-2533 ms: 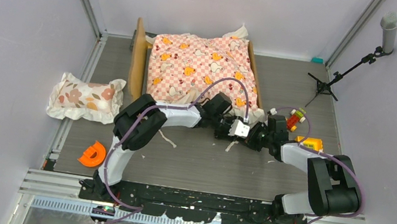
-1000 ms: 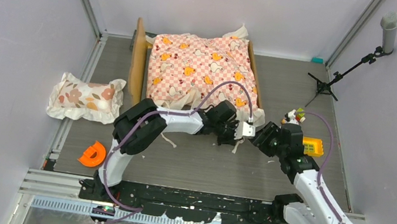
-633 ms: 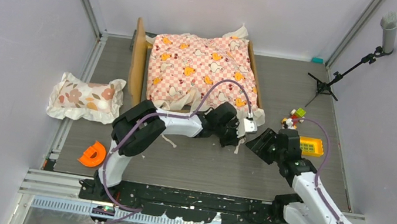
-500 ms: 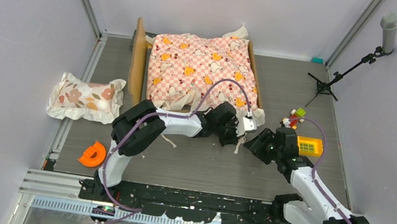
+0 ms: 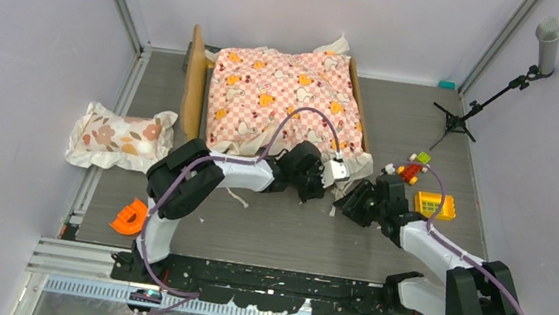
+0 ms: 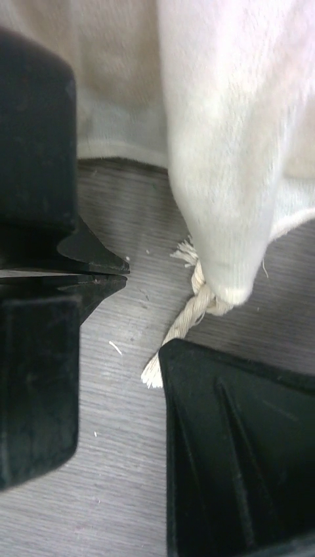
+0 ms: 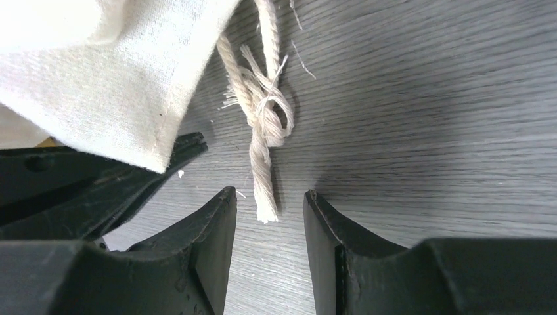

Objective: Set up the pet bed
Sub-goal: Tie the ropes to the bed frame.

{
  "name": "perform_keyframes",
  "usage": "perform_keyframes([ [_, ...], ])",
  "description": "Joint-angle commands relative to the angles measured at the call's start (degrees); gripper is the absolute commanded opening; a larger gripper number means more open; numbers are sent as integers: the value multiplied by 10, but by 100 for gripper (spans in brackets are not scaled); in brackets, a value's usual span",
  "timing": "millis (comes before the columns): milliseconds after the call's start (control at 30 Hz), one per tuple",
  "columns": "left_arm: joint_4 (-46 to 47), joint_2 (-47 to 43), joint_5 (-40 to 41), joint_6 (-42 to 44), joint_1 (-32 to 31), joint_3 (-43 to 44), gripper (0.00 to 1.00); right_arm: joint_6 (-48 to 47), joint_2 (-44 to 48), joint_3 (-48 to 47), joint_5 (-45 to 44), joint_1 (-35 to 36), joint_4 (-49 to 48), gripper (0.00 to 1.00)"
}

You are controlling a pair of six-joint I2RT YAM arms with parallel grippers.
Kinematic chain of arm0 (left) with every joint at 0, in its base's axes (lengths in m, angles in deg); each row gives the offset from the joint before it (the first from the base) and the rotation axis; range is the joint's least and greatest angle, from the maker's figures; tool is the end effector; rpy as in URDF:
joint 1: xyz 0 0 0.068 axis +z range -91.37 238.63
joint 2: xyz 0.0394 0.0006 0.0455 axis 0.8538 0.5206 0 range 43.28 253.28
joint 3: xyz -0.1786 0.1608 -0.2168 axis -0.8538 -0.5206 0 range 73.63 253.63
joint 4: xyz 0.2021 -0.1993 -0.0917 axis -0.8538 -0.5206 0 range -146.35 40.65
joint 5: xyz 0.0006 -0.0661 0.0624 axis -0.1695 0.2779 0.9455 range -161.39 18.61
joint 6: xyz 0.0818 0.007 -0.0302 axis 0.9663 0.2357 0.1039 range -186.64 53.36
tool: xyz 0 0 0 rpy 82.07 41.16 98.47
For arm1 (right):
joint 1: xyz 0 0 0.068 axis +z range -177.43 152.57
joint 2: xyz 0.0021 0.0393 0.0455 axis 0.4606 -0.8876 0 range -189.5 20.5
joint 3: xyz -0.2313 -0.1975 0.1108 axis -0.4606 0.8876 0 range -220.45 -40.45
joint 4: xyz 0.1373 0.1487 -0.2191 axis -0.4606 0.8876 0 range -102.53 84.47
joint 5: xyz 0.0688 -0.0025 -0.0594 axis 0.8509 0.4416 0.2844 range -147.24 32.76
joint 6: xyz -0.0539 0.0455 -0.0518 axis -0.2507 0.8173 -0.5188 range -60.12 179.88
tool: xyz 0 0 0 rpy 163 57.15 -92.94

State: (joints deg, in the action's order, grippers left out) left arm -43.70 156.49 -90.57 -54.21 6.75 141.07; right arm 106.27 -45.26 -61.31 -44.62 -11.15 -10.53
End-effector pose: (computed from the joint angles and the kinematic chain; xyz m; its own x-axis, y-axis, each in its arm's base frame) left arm 0.2876 -0.4077 0.1477 -0.1952 0.5781 -0.7923 0.9627 0.2672 -0.0422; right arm 0.2218 0.0823 0.1347 -0.7851 0.5069 -0.3559 0.2199 0.7654 0.6048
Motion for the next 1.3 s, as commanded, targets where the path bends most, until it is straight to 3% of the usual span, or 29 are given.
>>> perform_keyframes([
  [0, 32, -31, 11, 8, 6, -4, 5, 9, -13, -19, -29, 17, -24, 47],
  [100, 37, -30, 24, 13, 6, -2, 15, 10, -23, -28, -53, 31, -8, 45],
  [400, 62, -41, 44, 21, 9, -9, 21, 9, -72, -68, -124, 75, 37, 34],
  [633, 85, -37, 49, 22, 13, -7, 23, 17, -106, -71, -145, 82, 26, 13],
  [733, 97, -30, 49, 22, 13, -6, 18, 20, -102, -69, -149, 82, 22, 2],
  [867, 107, -19, 28, 35, 13, -3, 26, 19, -78, -72, -145, 82, 26, 1],
  [933, 119, -18, 13, 48, 13, -7, 42, 11, -62, -75, -145, 82, 37, 1],
  [1000, 133, -16, -14, 70, 13, -13, 49, -1, -48, -82, -148, 82, 54, 1],
  [1267, 130, 15, -82, 94, 13, 8, 46, -22, -21, -88, -141, 78, 75, 1],
])
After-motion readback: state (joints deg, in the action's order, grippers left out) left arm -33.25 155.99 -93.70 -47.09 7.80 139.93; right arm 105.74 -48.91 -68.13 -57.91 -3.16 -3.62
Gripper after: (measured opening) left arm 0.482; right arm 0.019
